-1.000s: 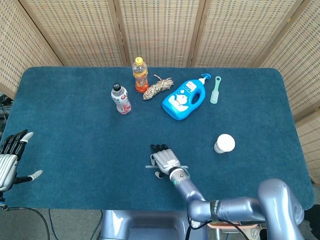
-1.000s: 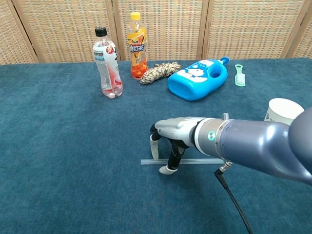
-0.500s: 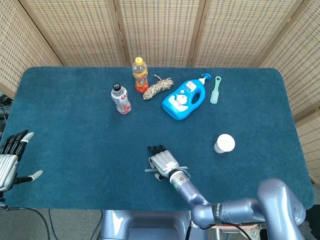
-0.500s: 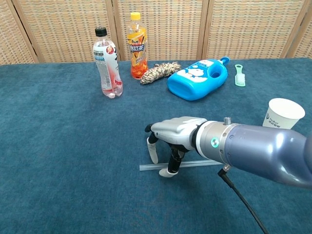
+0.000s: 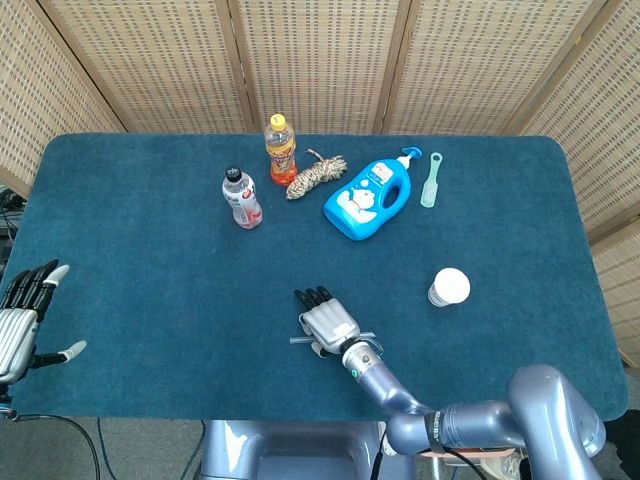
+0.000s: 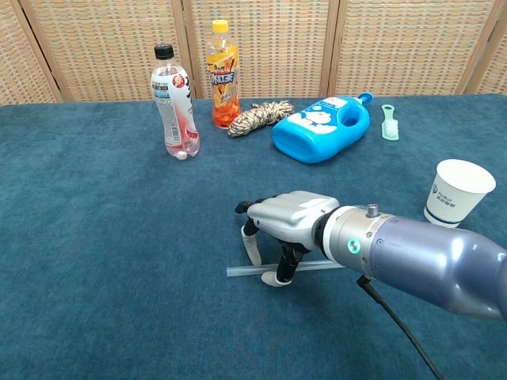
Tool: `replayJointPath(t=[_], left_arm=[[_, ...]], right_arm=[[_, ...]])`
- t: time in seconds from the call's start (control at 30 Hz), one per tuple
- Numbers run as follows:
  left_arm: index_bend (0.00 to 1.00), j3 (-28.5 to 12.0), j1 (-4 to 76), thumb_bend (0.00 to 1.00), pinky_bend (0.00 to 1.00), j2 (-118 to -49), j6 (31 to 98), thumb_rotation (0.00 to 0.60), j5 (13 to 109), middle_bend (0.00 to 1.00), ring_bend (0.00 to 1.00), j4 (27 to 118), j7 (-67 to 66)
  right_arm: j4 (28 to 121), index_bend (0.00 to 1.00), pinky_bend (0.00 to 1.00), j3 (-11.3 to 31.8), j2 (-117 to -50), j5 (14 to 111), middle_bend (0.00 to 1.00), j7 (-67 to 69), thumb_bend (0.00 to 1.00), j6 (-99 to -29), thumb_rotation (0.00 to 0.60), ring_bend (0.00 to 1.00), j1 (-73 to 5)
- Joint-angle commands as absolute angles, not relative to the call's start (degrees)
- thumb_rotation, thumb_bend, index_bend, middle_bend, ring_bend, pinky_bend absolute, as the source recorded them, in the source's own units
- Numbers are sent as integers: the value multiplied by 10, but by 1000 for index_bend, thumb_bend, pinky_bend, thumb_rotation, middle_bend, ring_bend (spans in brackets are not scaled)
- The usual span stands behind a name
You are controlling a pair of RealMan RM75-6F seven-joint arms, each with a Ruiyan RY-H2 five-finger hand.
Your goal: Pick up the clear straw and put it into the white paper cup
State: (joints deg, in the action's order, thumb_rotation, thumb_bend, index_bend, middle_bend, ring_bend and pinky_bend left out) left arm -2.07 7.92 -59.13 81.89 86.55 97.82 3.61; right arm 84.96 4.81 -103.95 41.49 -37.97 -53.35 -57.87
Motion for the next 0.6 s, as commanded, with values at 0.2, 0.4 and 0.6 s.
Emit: replayJointPath(t=[0.2,0.4,0.6], left_arm=[[0,-21,80,115,0,-591,817,600,864,0,0,978,37],[0,-20,81,114,0,-592,816,600,864,0,0,978,35],[0,-20,81,114,0,-592,815,600,864,0,0,978,35]], right_arm=[[842,593,0,46,-1041,420,0,-379,485,-526,600,0,-574],[842,627,0,47,-1036,438,0,-368,507,-526,600,0,-568],[876,635,0,58,-1007,478,0,-335,506,-535,600,0,-553]])
